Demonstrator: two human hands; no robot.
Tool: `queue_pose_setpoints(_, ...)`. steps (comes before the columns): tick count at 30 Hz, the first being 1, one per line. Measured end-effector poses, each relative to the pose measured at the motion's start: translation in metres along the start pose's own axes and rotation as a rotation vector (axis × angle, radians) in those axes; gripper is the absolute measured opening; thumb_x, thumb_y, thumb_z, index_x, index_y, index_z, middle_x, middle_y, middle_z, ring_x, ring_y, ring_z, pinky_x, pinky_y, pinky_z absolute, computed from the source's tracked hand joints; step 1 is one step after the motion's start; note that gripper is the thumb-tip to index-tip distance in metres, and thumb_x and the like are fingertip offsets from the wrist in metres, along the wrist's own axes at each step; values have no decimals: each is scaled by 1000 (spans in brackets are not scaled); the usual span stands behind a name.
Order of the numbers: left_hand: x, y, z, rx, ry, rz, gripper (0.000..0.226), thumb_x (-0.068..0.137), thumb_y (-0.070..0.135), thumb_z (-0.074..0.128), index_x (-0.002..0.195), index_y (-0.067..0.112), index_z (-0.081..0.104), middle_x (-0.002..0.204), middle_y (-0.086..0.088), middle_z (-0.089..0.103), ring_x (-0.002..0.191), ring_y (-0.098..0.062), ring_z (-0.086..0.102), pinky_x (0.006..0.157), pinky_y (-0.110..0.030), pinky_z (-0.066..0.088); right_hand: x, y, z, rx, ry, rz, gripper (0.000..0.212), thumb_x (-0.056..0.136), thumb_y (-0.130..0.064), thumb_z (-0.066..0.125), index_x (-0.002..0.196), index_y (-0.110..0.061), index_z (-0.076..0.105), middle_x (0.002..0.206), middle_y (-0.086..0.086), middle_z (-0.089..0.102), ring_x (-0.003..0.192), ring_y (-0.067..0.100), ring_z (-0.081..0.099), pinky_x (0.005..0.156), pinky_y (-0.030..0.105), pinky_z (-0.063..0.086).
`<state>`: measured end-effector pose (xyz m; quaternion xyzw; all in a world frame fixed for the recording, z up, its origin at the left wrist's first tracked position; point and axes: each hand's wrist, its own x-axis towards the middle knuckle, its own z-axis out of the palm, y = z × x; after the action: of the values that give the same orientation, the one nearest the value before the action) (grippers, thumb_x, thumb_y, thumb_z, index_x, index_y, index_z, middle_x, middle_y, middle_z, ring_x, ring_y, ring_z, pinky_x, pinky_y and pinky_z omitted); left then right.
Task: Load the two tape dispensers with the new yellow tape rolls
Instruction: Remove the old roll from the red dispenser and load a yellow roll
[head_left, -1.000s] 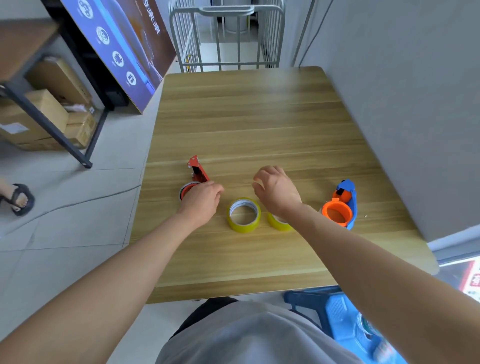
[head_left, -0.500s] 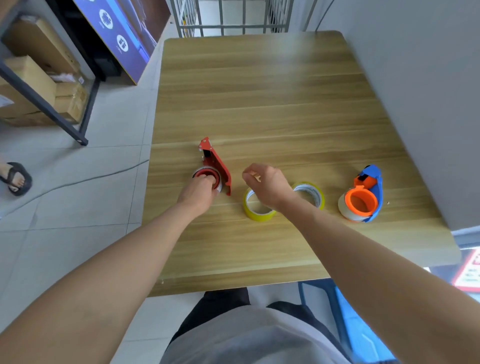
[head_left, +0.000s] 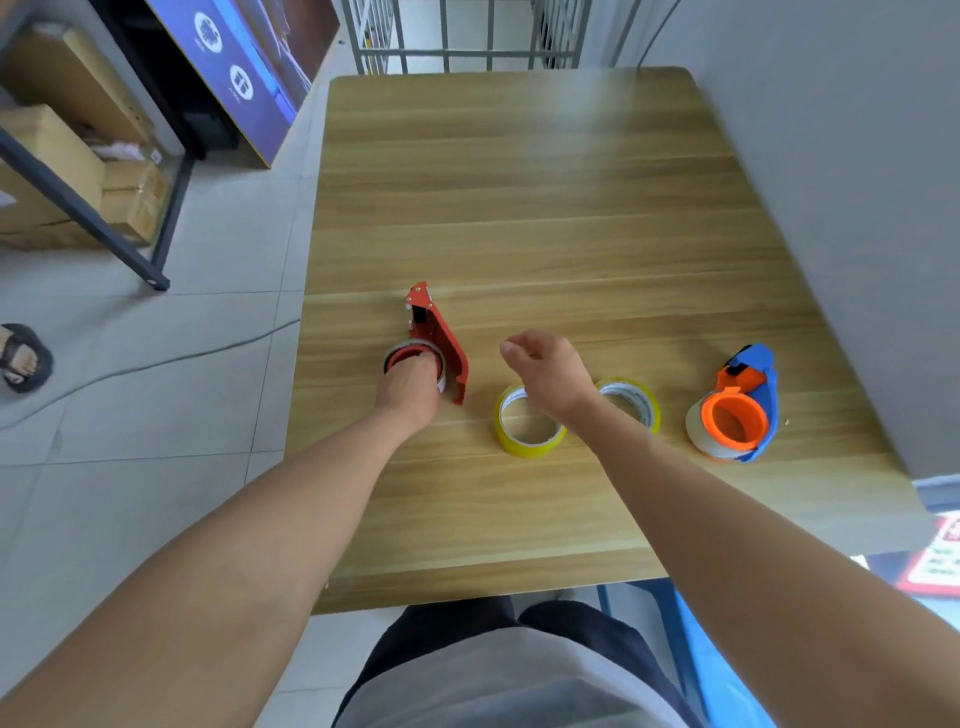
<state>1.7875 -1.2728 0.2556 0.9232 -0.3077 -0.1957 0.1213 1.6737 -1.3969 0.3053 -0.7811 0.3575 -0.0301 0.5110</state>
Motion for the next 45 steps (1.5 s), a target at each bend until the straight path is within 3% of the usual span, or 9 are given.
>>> queue_pose_setpoints(6, -6, 13, -27, -114, 88, 64, 17, 76, -8, 44, 65, 5, 49, 82, -17, 63, 73, -30, 56, 51, -19, 34, 6, -14, -22, -9, -6, -67, 29, 93, -29, 52, 110, -10, 65, 97, 1, 63, 91, 14, 56, 78, 22, 36)
queue_pose_setpoints(11, -15, 34, -53, -92, 184, 75, 13, 84, 1, 45, 92, 2, 56, 99, -17, 63, 90, -37, 58, 70, -40, 44, 16, -33, -39, 79, 22, -68, 33, 93, -34, 51, 109, -9, 65, 91, 1, 61, 86, 16, 55, 74, 24, 40)
queue_pose_setpoints(16, -32, 53, -77, -139, 321, 142, 10, 85, 4, 51, 94, 6, 55, 98, -13, 61, 93, -32, 55, 66, -30, 31, 22, -44, -45, 373, 12, 168, 54, 87, -54, 50, 109, -6, 62, 103, 4, 57, 95, 20, 53, 99, 41, 45)
queue_pose_setpoints(19, -41, 65, -100, -183, 419, 237, 12, 84, 2, 51, 95, 5, 54, 105, -15, 58, 101, -30, 51, 71, -27, 29, 21, -53, -57, 728, -133, 328, 70, 78, -69, 51, 112, -8, 56, 113, 9, 57, 101, 25, 55, 94, 42, 47)
queue_pose_setpoints(22, -51, 77, -120, -145, 485, 371, 12, 82, -2, 51, 94, 1, 52, 103, -16, 56, 100, -30, 49, 71, -20, 25, 23, -68, -72, 895, -363, 283, 82, 71, -78, 48, 117, -10, 56, 111, 11, 57, 99, 28, 57, 88, 42, 50)
queue_pose_setpoints(25, -58, 88, -133, -69, 497, 460, 10, 81, -6, 50, 89, 1, 50, 97, -17, 54, 96, -31, 48, 74, -24, 28, 21, -91, -81, 807, -521, 107, 63, 77, -73, 48, 111, -23, 62, 104, 4, 64, 98, 23, 61, 86, 39, 49)
queue_pose_setpoints(30, -61, 97, -138, -57, 459, 480, 14, 81, -4, 50, 94, 3, 50, 101, -14, 54, 100, -27, 49, 80, -25, 33, 12, -102, -83, 681, -497, 15, 21, 84, -41, 57, 84, -20, 63, 74, 2, 67, 80, 25, 63, 84, 41, 44)
queue_pose_setpoints(39, -53, 97, -137, -286, 400, 327, 14, 85, 20, 61, 78, 16, 50, 77, 11, 48, 70, -7, 44, 60, -24, 28, 6, -87, -87, 606, -436, -42, 14, 85, -32, 58, 81, -19, 62, 57, -10, 66, 56, 6, 61, 60, 24, 41)
queue_pose_setpoints(45, -45, 100, -143, -639, 401, 251, 12, 80, 8, 66, 73, 11, 57, 70, -6, 56, 67, -18, 47, 66, -29, 38, 4, -85, -81, 809, -354, -73, 14, 84, -21, 63, 95, -11, 66, 79, 1, 73, 69, 11, 68, 57, 20, 53)
